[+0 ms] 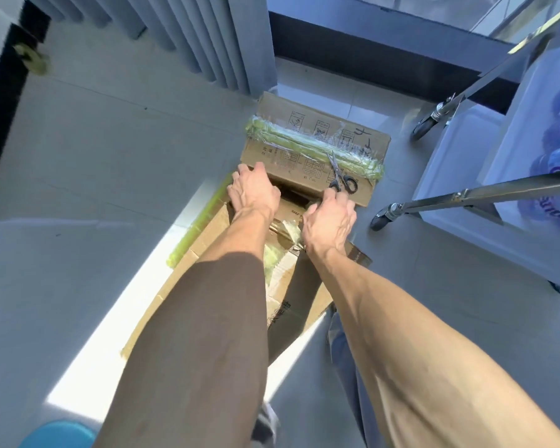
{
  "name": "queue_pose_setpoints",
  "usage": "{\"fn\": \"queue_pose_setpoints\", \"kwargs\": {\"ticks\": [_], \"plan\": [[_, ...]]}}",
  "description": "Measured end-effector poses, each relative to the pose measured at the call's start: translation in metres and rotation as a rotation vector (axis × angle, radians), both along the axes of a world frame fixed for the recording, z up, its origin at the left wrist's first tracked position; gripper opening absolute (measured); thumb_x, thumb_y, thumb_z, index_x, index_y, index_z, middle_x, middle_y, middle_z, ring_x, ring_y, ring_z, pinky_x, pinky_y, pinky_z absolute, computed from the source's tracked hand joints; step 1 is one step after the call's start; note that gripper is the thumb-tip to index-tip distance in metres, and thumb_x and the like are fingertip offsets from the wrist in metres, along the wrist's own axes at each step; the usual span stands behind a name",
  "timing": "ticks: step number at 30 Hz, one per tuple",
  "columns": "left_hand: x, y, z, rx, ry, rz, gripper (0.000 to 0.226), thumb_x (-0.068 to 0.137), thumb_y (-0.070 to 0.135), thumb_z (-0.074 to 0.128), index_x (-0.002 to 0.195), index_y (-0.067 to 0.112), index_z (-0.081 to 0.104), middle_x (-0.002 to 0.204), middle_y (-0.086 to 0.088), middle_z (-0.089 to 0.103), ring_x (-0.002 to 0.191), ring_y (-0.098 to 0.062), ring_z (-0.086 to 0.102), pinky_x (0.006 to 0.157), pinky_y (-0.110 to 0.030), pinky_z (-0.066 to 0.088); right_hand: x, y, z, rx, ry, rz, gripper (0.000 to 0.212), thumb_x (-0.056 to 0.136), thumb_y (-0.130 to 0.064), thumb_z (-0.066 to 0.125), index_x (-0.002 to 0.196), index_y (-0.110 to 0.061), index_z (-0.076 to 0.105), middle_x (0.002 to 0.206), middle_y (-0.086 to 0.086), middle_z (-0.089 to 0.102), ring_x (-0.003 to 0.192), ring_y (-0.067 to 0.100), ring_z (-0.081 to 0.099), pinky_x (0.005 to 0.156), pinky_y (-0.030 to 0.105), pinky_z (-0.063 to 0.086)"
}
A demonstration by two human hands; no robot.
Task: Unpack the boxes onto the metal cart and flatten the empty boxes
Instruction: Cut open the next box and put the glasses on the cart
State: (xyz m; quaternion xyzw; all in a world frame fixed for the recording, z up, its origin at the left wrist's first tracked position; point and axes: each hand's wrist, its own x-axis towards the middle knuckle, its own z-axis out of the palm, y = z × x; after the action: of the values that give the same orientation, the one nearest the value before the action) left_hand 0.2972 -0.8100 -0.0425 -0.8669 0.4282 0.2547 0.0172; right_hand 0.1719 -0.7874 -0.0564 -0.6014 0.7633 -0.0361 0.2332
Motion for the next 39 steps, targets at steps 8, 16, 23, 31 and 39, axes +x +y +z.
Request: {"fn": "queue_pose_setpoints", "kwargs": {"ticks": [8,16,23,31,39], "plan": [[0.042,0.13,0.028,-0.211,-0.085,-0.109,0.033,0.086,0.016,0.051,0.119,0.014,0.055,0.134,-0.015,0.042,0.125,-0.032,0.04,0.101,-0.043,0.037,0.036,0.086,0.058,-0.058,-0.017,-0.124,0.024,0.085,-0.019,0.049,0.098,-0.01,0.067,0.1,0.014,0.065,0.099,0.034,0.057,0.095,0.04,0.042],[0.058,0.251,0.029,0.114,0.007,-0.157,0.031,0.089,0.018,0.06,0.119,0.012,0.052,0.122,-0.014,0.048,0.119,-0.029,0.046,0.088,-0.038,0.046,0.085,0.225,0.061,0.119,0.075,0.295,0.024,0.082,-0.013,0.055,0.103,-0.008,0.064,0.112,0.011,0.057,0.114,0.029,0.046,0.105,0.038,0.03],[0.066,0.304,-0.025,0.305,0.028,-0.043,0.06,0.082,0.019,0.074,0.13,0.019,0.036,0.145,-0.027,0.027,0.123,-0.035,0.044,0.089,-0.043,0.048,0.086,0.252,0.037,0.193,0.223,0.685,0.037,0.088,-0.015,0.05,0.122,-0.003,0.059,0.152,0.019,0.032,0.143,0.038,0.022,0.116,0.049,0.02],[0.056,0.31,-0.041,0.239,-0.067,-0.008,0.067,0.092,-0.001,0.05,0.146,0.017,0.014,0.149,-0.038,0.015,0.125,-0.04,0.043,0.094,-0.045,0.046,0.098,0.253,0.03,0.164,0.445,0.923,0.036,0.1,-0.02,0.031,0.121,-0.009,0.058,0.117,0.015,0.055,0.117,0.035,0.04,0.107,0.048,0.027],[0.056,0.303,-0.027,0.266,-0.076,-0.052,0.098,0.087,0.012,0.063,0.156,0.017,-0.006,0.153,-0.04,0.009,0.13,-0.046,0.04,0.101,-0.046,0.043,0.103,0.234,0.039,0.265,0.568,0.906,0.024,0.1,-0.036,0.043,0.102,-0.02,0.06,0.076,0.003,0.052,0.087,0.024,0.037,0.082,0.042,0.028]]}}
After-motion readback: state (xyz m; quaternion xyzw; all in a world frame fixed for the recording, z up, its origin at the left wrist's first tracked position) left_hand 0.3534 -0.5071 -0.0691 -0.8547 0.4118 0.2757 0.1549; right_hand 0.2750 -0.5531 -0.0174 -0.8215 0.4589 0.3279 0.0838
